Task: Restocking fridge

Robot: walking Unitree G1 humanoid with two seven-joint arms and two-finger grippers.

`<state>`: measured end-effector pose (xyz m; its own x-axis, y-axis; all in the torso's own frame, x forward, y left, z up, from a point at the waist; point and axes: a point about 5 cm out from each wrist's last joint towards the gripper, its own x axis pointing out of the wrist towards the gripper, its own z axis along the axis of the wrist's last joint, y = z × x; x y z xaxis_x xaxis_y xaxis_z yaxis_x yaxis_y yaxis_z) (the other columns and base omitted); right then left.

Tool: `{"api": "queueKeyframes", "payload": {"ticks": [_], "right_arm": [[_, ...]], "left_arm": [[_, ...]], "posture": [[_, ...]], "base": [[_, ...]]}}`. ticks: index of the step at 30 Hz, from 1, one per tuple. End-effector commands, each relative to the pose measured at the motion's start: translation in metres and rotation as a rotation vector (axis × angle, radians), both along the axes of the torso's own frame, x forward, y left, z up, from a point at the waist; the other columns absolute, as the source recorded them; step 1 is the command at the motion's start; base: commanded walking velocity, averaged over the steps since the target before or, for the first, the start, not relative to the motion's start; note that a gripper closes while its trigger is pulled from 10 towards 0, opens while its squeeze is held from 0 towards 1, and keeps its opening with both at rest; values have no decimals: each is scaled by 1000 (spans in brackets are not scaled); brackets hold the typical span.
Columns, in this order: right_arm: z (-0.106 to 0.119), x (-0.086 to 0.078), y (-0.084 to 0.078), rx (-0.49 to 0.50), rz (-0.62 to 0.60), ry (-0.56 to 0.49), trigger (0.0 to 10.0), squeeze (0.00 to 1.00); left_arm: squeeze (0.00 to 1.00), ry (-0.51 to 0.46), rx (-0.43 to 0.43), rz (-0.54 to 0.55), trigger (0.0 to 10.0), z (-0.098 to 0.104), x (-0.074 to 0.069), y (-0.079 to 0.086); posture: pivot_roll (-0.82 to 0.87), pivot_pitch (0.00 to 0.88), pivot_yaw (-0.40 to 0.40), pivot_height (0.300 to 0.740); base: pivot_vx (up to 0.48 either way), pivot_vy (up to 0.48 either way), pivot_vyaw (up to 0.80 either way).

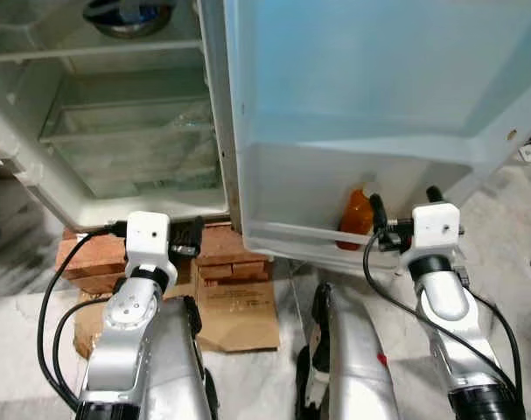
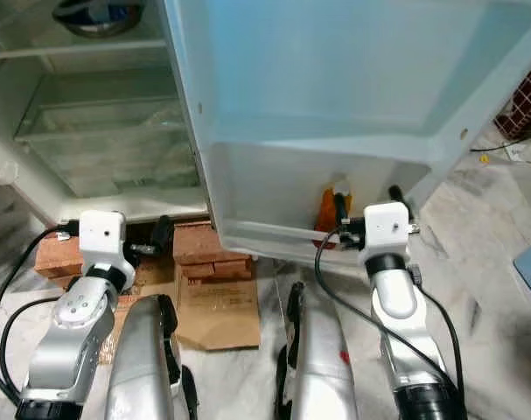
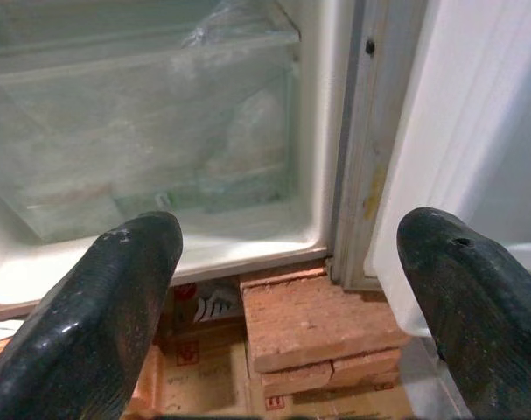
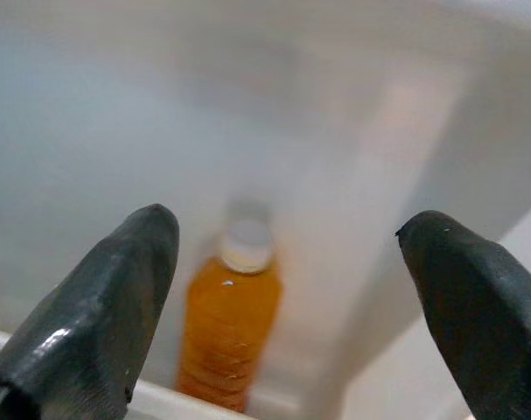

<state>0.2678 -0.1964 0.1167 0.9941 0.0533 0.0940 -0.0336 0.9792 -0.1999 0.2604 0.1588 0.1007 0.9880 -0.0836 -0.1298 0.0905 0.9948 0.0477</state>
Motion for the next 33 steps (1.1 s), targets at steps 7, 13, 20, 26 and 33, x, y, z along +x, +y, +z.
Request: {"api": "queueKeyframes", "payload": {"ticks": [7,13,20,26,33], "right_arm": [[13,-4,23,83,106,-21,10000,0],[4,-24,17,154,81,87,10000,0],[-3,-59,9,150,94,164,10000,0],[1,-62,7,162,77,174,10000,0],[0,-63,13,195,86,206,10000,0]], "left_arm": [[0,-15,-54,-51,10000,3,7,-15],[0,-4,-52,-63,10000,1,1,-15],[0,4,-53,-71,10000,0,-3,-14],[0,5,-52,-91,10000,0,-1,-17],[0,6,-44,-98,10000,0,-2,-17]], "posture": [[22,33,7,526],[23,31,2,566],[13,36,6,606],[6,35,14,636],[9,38,15,661]], "base": [[0,0,0],[0,0,0],[0,0,0],[-81,0,0],[-262,0,0]]}}
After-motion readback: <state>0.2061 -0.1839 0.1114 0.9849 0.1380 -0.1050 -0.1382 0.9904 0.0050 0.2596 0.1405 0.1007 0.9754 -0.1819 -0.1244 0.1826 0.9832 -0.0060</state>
